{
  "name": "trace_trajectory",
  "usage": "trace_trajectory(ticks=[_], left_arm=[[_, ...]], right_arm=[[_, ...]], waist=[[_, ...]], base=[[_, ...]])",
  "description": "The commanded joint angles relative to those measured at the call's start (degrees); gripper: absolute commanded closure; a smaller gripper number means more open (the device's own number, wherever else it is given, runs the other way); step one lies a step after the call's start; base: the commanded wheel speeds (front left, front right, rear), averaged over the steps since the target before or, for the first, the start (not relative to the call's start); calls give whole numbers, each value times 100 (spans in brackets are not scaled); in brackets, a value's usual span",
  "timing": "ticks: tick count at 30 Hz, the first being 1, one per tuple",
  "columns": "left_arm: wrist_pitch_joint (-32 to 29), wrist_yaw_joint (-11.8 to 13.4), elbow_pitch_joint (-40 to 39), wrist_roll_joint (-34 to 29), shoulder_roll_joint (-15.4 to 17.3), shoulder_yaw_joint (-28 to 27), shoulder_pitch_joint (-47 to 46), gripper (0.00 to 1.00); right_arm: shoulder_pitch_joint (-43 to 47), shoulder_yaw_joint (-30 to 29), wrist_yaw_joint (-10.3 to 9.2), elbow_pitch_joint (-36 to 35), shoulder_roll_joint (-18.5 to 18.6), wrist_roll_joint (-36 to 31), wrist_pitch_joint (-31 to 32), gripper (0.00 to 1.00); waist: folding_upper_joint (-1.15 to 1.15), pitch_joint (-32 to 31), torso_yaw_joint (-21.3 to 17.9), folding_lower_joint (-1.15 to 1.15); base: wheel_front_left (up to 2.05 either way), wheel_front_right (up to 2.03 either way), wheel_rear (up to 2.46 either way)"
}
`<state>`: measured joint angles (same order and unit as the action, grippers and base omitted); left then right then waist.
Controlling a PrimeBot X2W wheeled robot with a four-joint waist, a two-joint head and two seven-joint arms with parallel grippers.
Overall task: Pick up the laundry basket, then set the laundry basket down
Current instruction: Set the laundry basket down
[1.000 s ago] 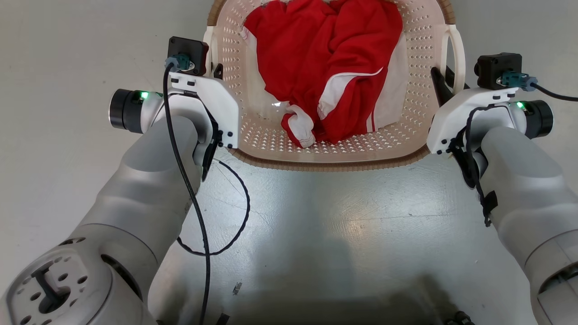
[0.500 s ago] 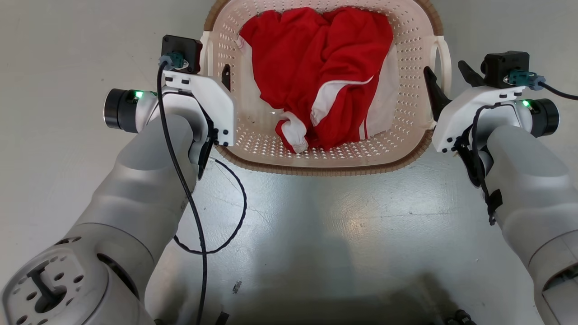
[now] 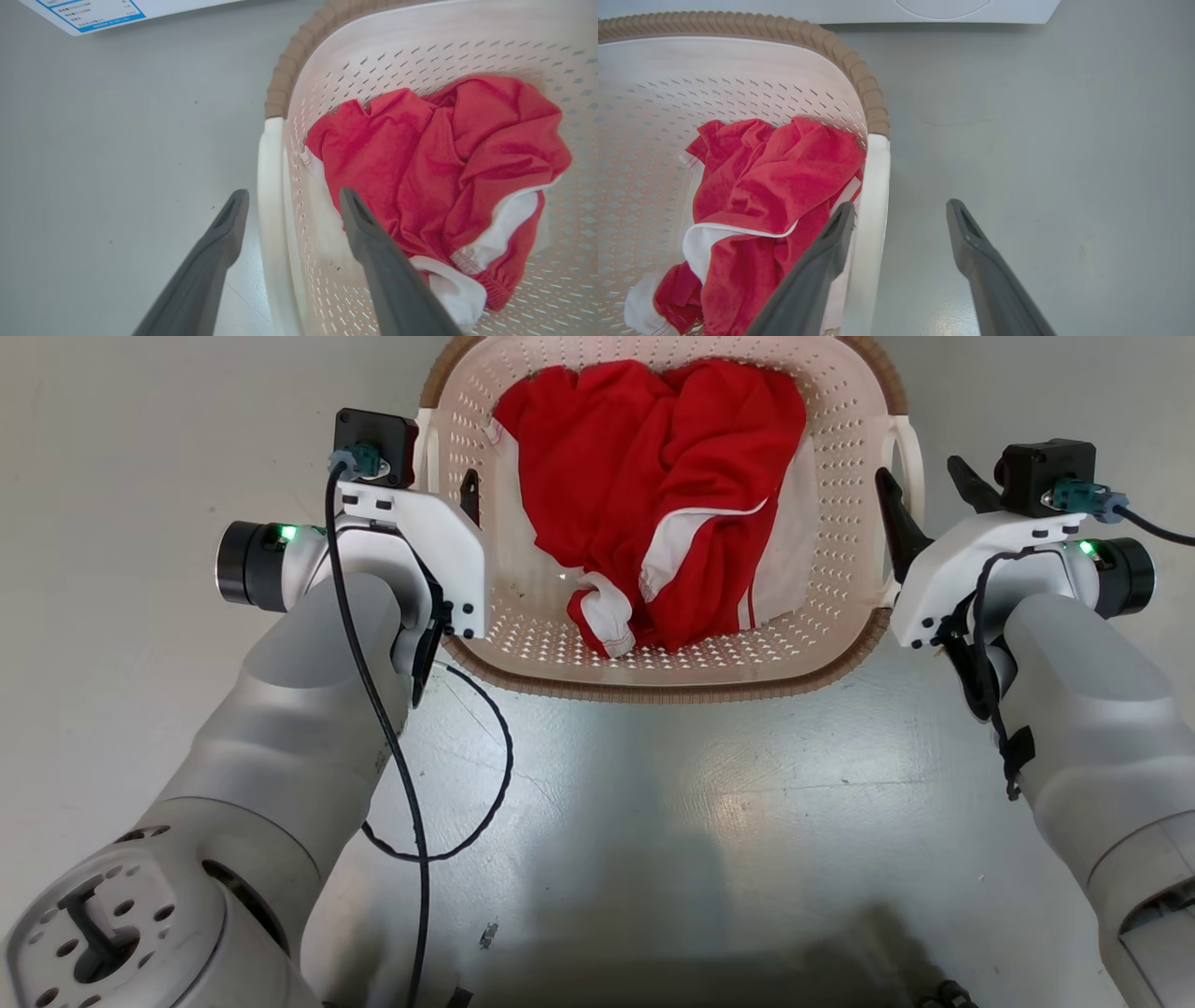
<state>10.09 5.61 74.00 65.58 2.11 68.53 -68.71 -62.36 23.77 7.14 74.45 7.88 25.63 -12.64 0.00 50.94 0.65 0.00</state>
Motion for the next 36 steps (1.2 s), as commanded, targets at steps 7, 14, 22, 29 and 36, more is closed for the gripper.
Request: trace_trajectory(ticks=[7, 14, 22, 29, 36], left_arm=[[53, 94, -4, 122, 137, -113, 115, 0], [162, 153, -4, 224, 137, -200, 359, 0], [398, 77, -4, 401, 125, -408, 751, 0], [484, -29, -5, 418, 134, -565, 1150, 0], [489, 9, -315, 143, 359, -935, 1493, 0]], right_arm=[[340, -79, 35, -49, -166, -170, -130, 0], [454, -187, 35, -49, -164, -291, -157, 0], [675, -318, 35, -49, -96, -460, -209, 0], [998, -509, 35, -110, 57, -600, -232, 0], [1557, -809, 35, -524, 185, -799, -235, 0]], waist=[[0, -239, -7, 0], [0, -604, 0, 0], [0, -1257, 48, 0], [0, -1982, 110, 0], [0, -2711, 142, 0]], base=[[0, 0, 0], [0, 0, 0], [0, 0, 0], [0, 0, 0], [0, 0, 0]])
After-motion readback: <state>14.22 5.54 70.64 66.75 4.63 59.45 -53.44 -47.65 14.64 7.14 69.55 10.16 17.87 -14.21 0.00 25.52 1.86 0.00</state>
